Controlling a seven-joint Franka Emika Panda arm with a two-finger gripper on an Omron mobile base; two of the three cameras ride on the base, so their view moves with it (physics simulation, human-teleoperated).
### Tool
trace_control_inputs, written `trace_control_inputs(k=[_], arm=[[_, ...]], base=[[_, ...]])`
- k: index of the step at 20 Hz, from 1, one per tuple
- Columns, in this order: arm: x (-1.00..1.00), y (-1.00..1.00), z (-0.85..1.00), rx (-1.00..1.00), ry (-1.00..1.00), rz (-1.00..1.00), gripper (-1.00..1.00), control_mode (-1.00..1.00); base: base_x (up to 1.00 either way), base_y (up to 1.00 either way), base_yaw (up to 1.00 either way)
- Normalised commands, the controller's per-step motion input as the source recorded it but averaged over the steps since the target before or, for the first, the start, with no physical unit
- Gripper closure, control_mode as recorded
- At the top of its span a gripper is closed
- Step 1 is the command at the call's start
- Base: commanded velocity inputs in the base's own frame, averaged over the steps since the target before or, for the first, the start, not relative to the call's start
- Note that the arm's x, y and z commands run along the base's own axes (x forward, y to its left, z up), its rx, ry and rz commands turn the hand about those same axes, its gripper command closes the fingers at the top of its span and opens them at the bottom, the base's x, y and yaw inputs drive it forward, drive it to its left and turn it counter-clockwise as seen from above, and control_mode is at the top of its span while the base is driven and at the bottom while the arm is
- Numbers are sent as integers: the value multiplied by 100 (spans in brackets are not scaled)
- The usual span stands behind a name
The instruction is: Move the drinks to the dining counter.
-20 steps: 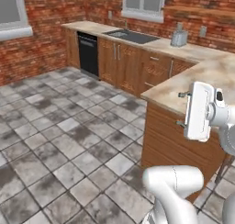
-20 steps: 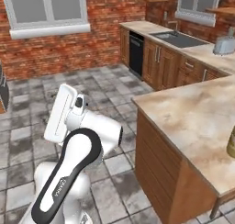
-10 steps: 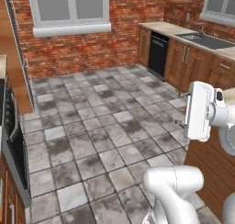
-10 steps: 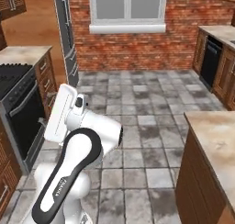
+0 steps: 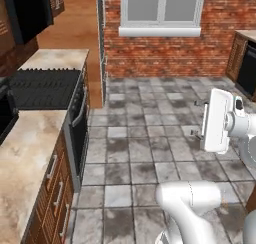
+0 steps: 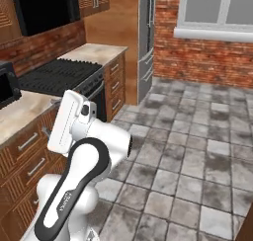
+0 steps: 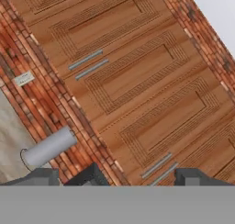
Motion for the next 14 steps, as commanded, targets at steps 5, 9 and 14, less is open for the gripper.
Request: trace_control_inputs(k=[5, 9, 14], arm=[[0, 0, 0, 0, 0, 0, -100, 100], [0, 0, 0, 0, 0, 0, -100, 100], [0, 0, 0, 0, 0, 0, -100, 100]], base=[[0, 0, 59], [0, 0, 59], [0, 0, 58]])
